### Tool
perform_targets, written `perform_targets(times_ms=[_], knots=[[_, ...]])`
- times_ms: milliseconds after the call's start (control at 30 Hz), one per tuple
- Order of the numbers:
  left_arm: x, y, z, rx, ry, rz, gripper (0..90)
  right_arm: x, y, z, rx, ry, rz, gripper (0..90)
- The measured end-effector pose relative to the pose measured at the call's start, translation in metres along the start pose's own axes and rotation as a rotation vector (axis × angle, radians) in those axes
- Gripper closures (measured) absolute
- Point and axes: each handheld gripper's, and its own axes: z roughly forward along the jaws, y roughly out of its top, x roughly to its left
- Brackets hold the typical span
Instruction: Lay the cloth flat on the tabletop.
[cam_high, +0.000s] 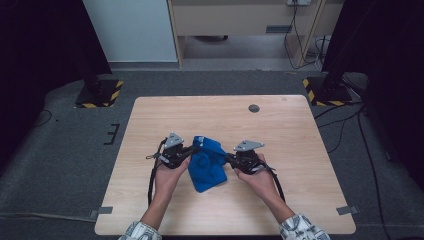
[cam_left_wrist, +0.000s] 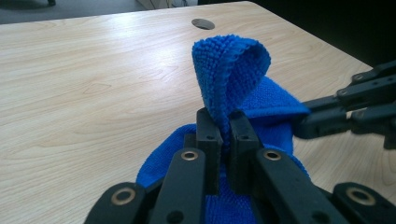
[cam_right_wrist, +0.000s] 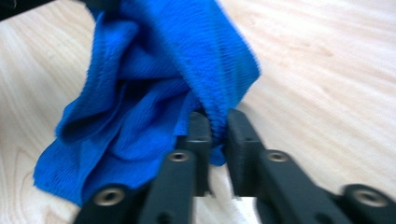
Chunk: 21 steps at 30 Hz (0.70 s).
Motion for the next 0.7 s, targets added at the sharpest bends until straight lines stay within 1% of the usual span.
perform_targets(times_ms=[33,67,100,133,267,300,367,400,433,500,633,700], knots=[[0.000,0.000,0.000,0.002,-0.003,-0.002,85.0,-0.001,0.001,-0.002,-0.009,0.008,0.003,86.2],[0.001,-0.001,0.000,0.007,0.006,0.001,85.0,-0.001,0.002,-0.004,-0.013,0.010,0.005,86.7],[0.001,-0.002,0.001,0.012,0.007,0.004,85.0,-0.001,0.004,-0.006,-0.014,0.011,-0.004,86.9],[0.001,-0.003,0.002,0.021,0.018,0.014,85.0,-0.001,0.005,-0.008,-0.016,0.012,-0.011,87.0],[-0.002,-0.006,0.008,0.043,0.010,0.025,84.9,0.002,0.012,-0.021,-0.009,0.017,-0.022,87.0],[-0.004,-0.006,0.008,0.041,0.006,0.024,84.9,0.003,0.014,-0.025,-0.009,0.018,-0.024,87.0],[-0.007,-0.005,0.009,0.039,-0.005,0.028,84.9,0.004,0.017,-0.032,0.003,0.014,-0.033,87.0],[-0.009,-0.003,0.008,0.031,-0.020,0.024,84.9,0.004,0.019,-0.035,0.001,0.013,-0.038,87.0],[-0.010,-0.002,0.007,0.029,-0.026,0.025,84.8,0.004,0.023,-0.044,-0.001,0.015,-0.036,87.0],[-0.013,0.001,0.005,0.021,-0.039,0.022,84.8,0.004,0.029,-0.052,-0.008,0.015,-0.038,87.0],[-0.021,0.009,-0.003,-0.010,-0.091,0.009,84.7,0.004,0.043,-0.076,-0.040,0.018,-0.036,87.0],[-0.026,0.014,-0.008,-0.017,-0.102,0.017,84.7,0.005,0.049,-0.086,-0.042,0.021,-0.044,87.0]])
